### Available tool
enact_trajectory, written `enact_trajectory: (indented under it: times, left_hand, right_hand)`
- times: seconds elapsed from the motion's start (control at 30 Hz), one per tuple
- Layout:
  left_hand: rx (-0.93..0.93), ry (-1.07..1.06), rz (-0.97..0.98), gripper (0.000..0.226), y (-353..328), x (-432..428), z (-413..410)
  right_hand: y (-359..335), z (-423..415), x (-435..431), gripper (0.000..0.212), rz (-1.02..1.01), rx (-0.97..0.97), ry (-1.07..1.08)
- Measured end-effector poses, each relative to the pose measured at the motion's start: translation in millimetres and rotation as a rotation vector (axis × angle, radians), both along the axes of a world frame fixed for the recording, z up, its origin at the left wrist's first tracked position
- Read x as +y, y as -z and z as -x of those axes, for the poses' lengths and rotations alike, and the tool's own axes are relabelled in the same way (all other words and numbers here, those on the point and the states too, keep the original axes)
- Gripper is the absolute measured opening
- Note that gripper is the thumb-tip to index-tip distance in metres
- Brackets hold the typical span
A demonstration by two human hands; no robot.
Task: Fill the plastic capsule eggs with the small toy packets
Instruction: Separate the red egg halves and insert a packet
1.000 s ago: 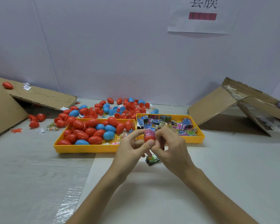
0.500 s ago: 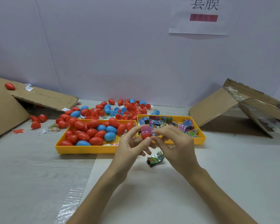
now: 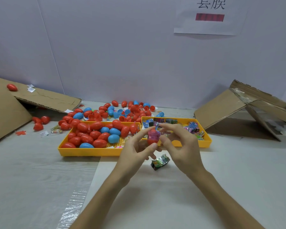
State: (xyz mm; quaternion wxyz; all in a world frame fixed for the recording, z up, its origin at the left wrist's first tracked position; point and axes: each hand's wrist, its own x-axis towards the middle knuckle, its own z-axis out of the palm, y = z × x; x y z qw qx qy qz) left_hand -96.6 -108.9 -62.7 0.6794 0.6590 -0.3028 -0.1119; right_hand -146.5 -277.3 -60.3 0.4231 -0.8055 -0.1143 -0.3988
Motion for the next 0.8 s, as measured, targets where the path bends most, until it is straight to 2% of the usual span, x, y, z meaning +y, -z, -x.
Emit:
enact_trajectory:
  times: [0.1, 0.17, 0.33, 0.57, 0.8]
  left_hand:
    - [0.002, 0.022, -0.034, 0.052, 0.6, -1.0, 0.6]
    - [0.031, -0.006, -0.022, 0.045, 0.9, -1.8, 1.1]
    - [0.037, -0.078, 0.025, 0.017, 1.1, -1.5, -0.3]
    - [0.005, -0.117, 0.058, 0.01, 0.4, -3.0, -1.2]
    - [-0.011, -0.096, 0.082, 0.008, 0.7, -1.1, 0.3]
  right_hand:
    - [0.1, -1.2, -0.5, 0.038, -0.137, 0.171, -0.106]
    - [0.5, -1.8, -1.9, 0.036, -0.171, 0.212, -0.135]
    - [-1.2, -2.8, -2.9, 0.032, -0.21, 0.218, -0.135]
    - [0.8, -3.7, -1.9, 0.023, -0.316, 0.272, -0.208]
    - [-0.7, -2.7, -2.7, 0.028, -0.281, 0.3, -0.239]
